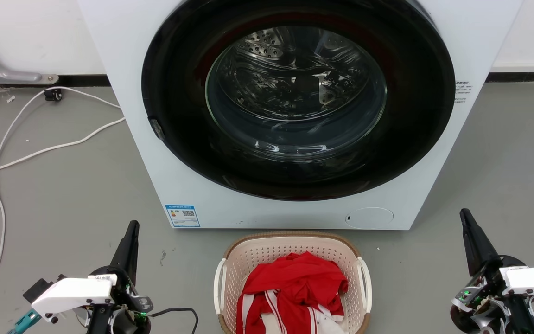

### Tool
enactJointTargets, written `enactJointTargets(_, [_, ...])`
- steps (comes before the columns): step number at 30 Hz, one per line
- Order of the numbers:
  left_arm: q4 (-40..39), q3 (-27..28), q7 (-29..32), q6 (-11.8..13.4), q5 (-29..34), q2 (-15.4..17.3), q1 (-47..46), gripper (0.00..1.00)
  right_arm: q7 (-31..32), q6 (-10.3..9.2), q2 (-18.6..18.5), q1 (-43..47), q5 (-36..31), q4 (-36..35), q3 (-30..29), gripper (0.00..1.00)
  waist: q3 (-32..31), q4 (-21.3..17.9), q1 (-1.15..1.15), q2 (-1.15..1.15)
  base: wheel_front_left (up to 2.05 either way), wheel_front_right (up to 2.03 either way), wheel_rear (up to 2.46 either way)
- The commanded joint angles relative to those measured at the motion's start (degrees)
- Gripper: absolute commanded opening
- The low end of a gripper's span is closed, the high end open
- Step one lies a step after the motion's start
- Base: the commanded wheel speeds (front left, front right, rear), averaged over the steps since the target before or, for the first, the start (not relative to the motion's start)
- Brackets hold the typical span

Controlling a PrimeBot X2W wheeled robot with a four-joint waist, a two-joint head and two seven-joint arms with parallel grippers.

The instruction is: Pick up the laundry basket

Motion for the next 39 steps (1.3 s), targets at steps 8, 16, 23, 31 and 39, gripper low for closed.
enactJointTargets(8, [0.1, 0.3, 0.2, -0.1, 0.3, -0.1, -0.4, 0.00, 0.2, 0.01, 0.1, -0.7, -0.3, 0.1, -0.3, 0.00, 0.0, 0.0, 0.00, 0.00, 0.00, 0.00, 0.00])
enactJointTargets(16, [0.1, 0.4, 0.4, -0.1, 0.5, -0.2, -0.5, 0.00, 0.4, 0.00, 0.2, -0.7, -0.4, 0.1, -0.4, 0.00, 0.0, 0.0, 0.00, 0.00, 0.00, 0.00, 0.00])
enactJointTargets(23, [0.3, -0.8, -1.1, 0.0, 0.2, -0.5, 0.3, 1.00, -1.1, -0.01, 0.4, 0.8, -0.4, 0.1, 0.8, 1.00, 0.0, 0.0, 0.00, 0.00, 0.00, 0.00, 0.00])
enactJointTargets(31, [-1.5, -2.3, -3.4, 0.0, 3.2, -0.5, -0.1, 1.00, -3.3, -0.01, 0.5, 1.3, -5.0, -1.2, 1.9, 1.00, 0.0, 0.1, 0.00, 0.00, 0.00, 0.00, 0.00])
enactJointTargets(39, [-4.4, -2.8, -5.4, 0.0, 13.5, -0.6, -0.3, 1.00, -5.3, -0.01, 0.5, 1.6, -16.6, -2.9, 2.3, 1.00, 0.1, 0.2, 0.00, 0.00, 0.00, 0.00, 0.00])
